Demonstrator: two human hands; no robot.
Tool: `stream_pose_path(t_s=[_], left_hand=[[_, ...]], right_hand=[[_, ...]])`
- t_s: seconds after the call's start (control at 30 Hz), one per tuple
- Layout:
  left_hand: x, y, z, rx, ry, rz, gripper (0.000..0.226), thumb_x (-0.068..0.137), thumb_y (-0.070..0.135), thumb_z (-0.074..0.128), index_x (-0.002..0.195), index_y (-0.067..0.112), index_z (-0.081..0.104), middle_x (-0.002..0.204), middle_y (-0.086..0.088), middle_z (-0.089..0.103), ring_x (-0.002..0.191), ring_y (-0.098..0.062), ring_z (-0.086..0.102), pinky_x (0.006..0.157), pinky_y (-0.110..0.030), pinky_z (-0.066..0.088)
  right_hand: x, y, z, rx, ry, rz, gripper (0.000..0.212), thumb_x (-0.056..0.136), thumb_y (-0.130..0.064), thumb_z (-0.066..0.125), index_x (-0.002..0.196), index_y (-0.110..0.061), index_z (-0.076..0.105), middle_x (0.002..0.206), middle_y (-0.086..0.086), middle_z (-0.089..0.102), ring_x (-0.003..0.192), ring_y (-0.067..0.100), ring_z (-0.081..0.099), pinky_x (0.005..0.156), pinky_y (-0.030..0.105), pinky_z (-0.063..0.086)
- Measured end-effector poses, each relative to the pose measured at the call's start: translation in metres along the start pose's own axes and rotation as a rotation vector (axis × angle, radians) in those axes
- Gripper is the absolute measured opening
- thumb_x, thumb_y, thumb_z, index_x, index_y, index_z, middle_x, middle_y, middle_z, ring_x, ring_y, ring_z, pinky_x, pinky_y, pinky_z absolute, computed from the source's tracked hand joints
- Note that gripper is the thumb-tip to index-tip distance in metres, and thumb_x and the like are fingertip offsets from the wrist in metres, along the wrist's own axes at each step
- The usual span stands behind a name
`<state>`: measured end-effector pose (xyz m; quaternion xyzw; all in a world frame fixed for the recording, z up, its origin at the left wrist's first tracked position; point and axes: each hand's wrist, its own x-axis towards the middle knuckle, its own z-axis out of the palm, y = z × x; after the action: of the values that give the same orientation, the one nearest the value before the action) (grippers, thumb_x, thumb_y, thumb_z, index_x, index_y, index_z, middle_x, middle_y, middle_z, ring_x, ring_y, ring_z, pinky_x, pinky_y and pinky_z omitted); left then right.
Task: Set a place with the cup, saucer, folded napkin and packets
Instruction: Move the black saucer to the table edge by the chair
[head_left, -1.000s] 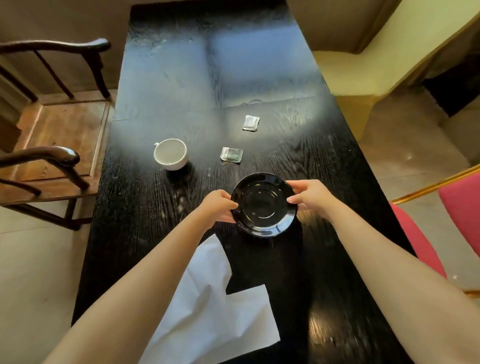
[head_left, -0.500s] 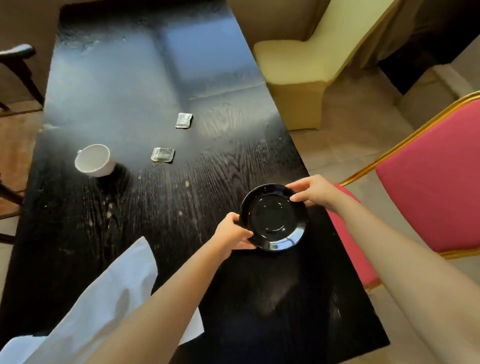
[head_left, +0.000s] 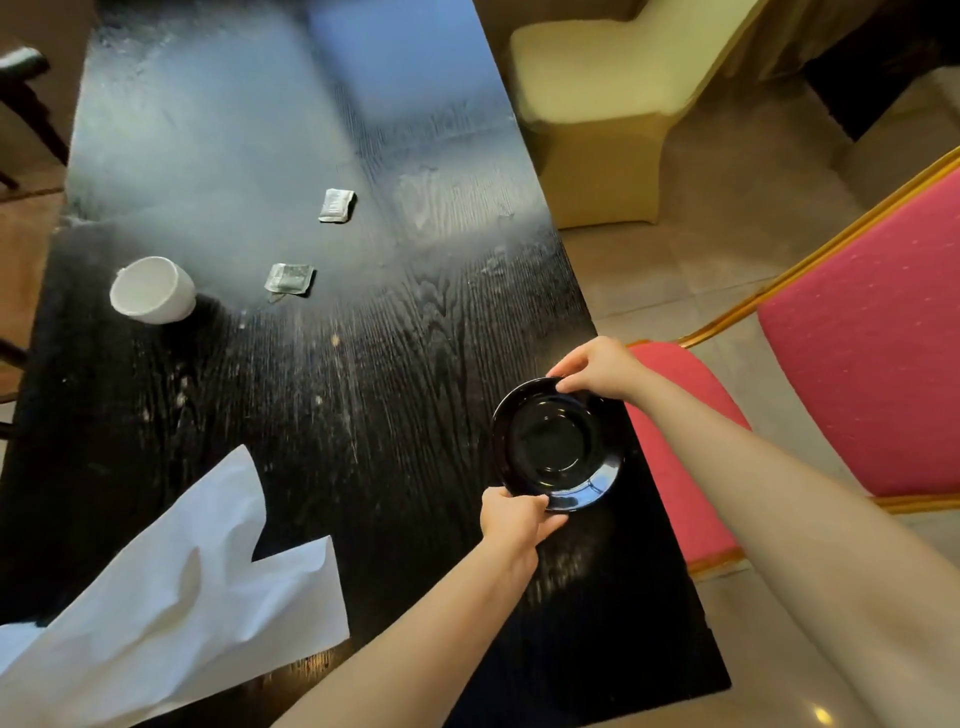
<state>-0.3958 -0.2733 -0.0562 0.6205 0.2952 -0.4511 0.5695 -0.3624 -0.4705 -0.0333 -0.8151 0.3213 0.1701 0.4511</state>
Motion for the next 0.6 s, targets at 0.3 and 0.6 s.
stream_pose_path(t_s=[0.3,0.6], left_hand=[[0.005,-0.005,0.002,0.113,0.046,-0.032,0.047,0.081,-0.01,0.059,0.124,-0.003,0.039,0.11,-0.021,0.061,0.077,-0.025,0.071,0.068,-0.033,0.06],[0.012,0.051,-0.039,0.517,-0.055,0.123,0.029,0.089,0.029,0.058,0.108,0.009,0.047,0.107,-0.015,0.062,0.085,-0.022,0.066,0.067,-0.034,0.058]], right_hand=[[0.013,-0.001,0.005,-0.091,-0.08,-0.083,0.025,0.076,-0.008,0.069,0.099,-0.017,0.073,0.096,0.008,0.072,0.083,0.014,0.06,0.079,0.024,0.046],[0.019,-0.025,-0.006,-0.222,-0.261,-0.078,0.027,0.082,-0.017,0.067,0.109,-0.015,0.067,0.11,0.008,0.067,0.1,0.022,0.062,0.082,0.029,0.049]])
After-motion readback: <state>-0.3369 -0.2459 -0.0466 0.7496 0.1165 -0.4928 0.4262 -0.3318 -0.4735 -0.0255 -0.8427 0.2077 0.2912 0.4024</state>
